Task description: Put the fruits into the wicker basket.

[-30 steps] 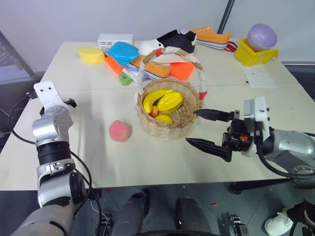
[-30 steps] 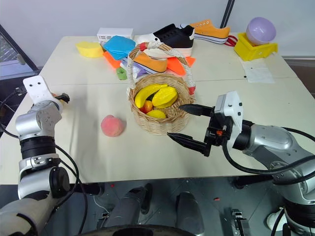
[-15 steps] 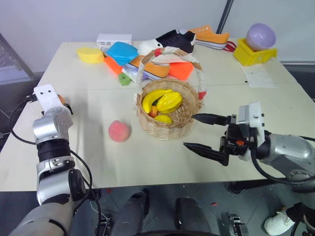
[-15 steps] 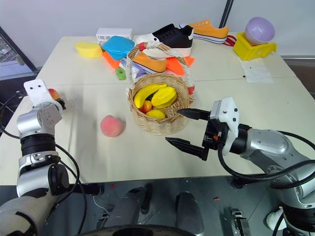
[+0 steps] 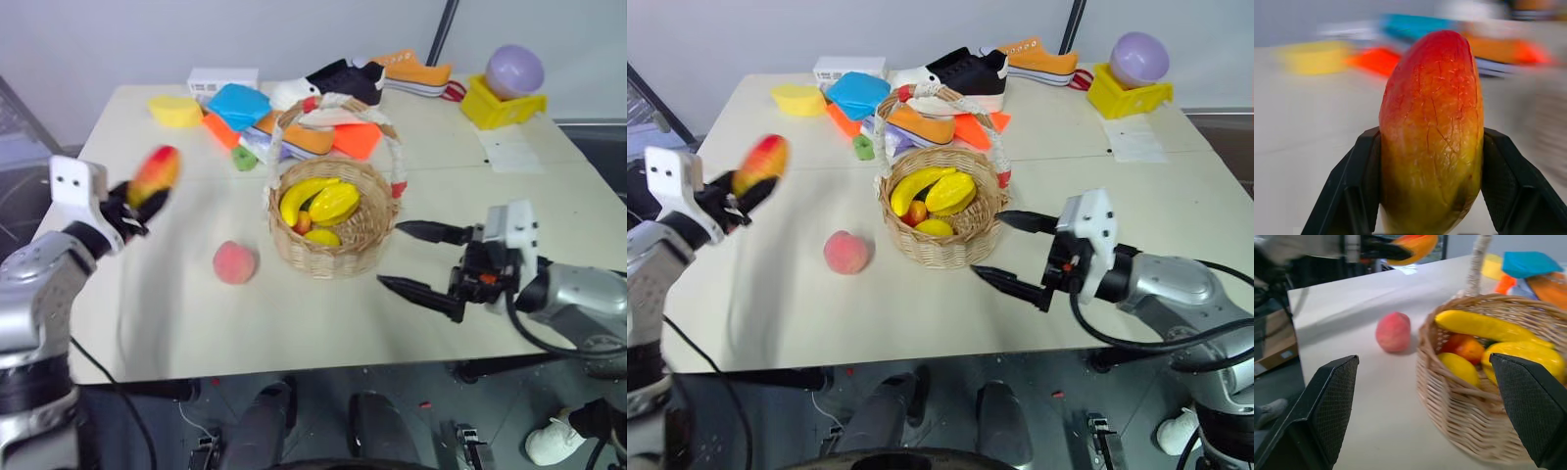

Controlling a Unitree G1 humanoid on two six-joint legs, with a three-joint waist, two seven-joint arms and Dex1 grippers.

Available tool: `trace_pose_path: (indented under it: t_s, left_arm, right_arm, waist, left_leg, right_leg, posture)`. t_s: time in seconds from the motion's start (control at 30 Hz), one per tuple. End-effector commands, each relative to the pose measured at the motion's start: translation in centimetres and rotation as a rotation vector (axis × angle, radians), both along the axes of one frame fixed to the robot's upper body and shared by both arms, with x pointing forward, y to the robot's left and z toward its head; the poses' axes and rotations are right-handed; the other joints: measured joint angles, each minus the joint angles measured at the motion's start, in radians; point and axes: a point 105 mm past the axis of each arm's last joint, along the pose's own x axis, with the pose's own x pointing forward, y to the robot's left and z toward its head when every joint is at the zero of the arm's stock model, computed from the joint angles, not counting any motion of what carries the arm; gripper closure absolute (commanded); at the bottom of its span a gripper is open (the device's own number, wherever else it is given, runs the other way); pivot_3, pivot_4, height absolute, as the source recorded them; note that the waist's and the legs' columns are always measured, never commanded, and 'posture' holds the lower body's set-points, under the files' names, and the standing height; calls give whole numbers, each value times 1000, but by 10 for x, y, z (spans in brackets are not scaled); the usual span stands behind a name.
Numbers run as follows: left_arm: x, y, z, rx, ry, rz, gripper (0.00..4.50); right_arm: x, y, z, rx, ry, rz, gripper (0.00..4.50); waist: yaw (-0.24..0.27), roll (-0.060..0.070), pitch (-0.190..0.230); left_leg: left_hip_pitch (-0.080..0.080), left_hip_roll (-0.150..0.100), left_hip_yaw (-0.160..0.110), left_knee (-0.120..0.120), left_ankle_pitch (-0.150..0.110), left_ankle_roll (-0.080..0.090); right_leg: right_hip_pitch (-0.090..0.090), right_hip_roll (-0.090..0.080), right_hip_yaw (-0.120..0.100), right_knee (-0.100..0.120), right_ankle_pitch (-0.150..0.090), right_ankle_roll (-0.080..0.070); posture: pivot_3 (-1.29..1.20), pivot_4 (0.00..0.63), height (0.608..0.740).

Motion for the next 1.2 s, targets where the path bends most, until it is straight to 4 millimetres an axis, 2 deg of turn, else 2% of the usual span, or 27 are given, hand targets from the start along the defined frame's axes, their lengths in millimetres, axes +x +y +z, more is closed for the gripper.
trace_pose_path:
  t_s: [0.03,0.13,0.3,0.43,0.5,0.53,0.6,0.67,0.73,0.8,0.83,0.9,0.97,1.07,1.2]
  left_arm:
    - [-28,-51,21,-13,-6,-314,2269]
    - [-27,-83,28,-8,2,-416,2269]
    - [9,-137,31,120,-53,-447,2269]
    - [27,-156,31,190,-95,-462,2269]
    - [33,-159,30,205,-110,-471,1253]
    - [35,-159,30,216,-118,-471,989]
    - [34,-151,33,203,-131,-474,27]
    - [27,-141,39,159,-134,-502,27]
    - [16,-122,41,120,-102,-524,27]
    - [13,-83,37,95,-16,-455,27]
    - [11,-70,36,86,18,-429,27]
    - [8,-42,19,199,99,-330,27]
    - [7,-24,2,354,146,-254,27]
    - [10,-14,-12,439,185,-180,27]
    - [6,-24,-28,490,235,-212,27]
  right_arm:
    - [1,-4,10,-12,-61,3,0]
    - [4,-3,12,-11,-73,1,0]
    - [7,3,14,2,-91,6,0]
    - [6,8,17,14,-105,4,0]
    - [4,9,17,19,-108,-1,0]
    - [4,9,17,18,-107,-4,0]
    - [1,9,14,13,-102,-15,0]
    - [-2,8,13,9,-98,-27,0]
    - [-4,7,13,10,-97,-35,0]
    - [-5,7,13,11,-97,-33,0]
    - [-5,8,13,11,-96,-32,0]
    - [-5,10,13,14,-94,-21,0]
    - [-4,12,13,17,-95,-11,0]
    - [-2,14,15,23,-98,5,0]
    - [-3,20,16,27,-100,31,0]
  waist:
    - [6,0,0]
    - [5,0,0]
    - [3,0,0]
    - [-3,0,0]
    - [0,0,0]
    - [0,0,0]
    - [2,0,0]
    - [3,0,0]
    - [-2,0,0]
    - [-14,1,0]
    - [-21,1,0]
    - [-23,1,0]
    - [-21,1,1]
    - [-8,1,1]
    - [6,1,0]
  left_leg:
    - [0,0,0,0,0,0]
    - [-1,0,0,0,0,0]
    - [-2,-1,1,2,0,0]
    - [-2,0,1,1,2,3]
    - [-3,0,1,0,2,3]
    - [-3,0,0,0,2,3]
    - [-4,0,0,0,2,3]
    - [-4,0,0,0,2,3]
    - [-4,-1,0,1,2,3]
    - [-3,0,1,0,2,3]
    - [-3,0,0,0,2,3]
    - [-3,1,-1,0,2,3]
    - [-3,1,0,0,1,1]
    - [-2,0,0,0,0,0]
    - [-4,-1,0,0,0,0]
  right_leg:
    - [0,0,-1,0,0,0]
    - [1,-1,-2,0,0,-1]
    - [4,-1,-2,-1,1,-1]
    - [1,1,-1,-1,1,0]
    - [0,1,-1,0,2,2]
    - [-1,2,-1,0,2,2]
    - [-1,1,-1,0,2,3]
    - [-1,1,-1,0,1,1]
    - [0,1,-1,0,1,1]
    - [-1,1,0,0,1,0]
    - [-1,2,0,1,1,0]
    - [-2,3,-1,3,1,0]
    - [-2,2,0,3,1,0]
    - [-3,0,0,0,1,-1]
    - [-3,-1,0,-1,1,-2]
  posture:
    - [0,150,740]
    - [0,150,740]
    - [0,150,740]
    - [0,150,740]
    - [0,150,740]
    - [0,150,740]
    - [0,150,740]
    - [0,150,740]
    - [0,150,740]
    - [0,150,740]
    - [0,150,740]
    - [0,150,740]
    - [0,150,740]
    - [0,150,740]
    - [0,150,740]
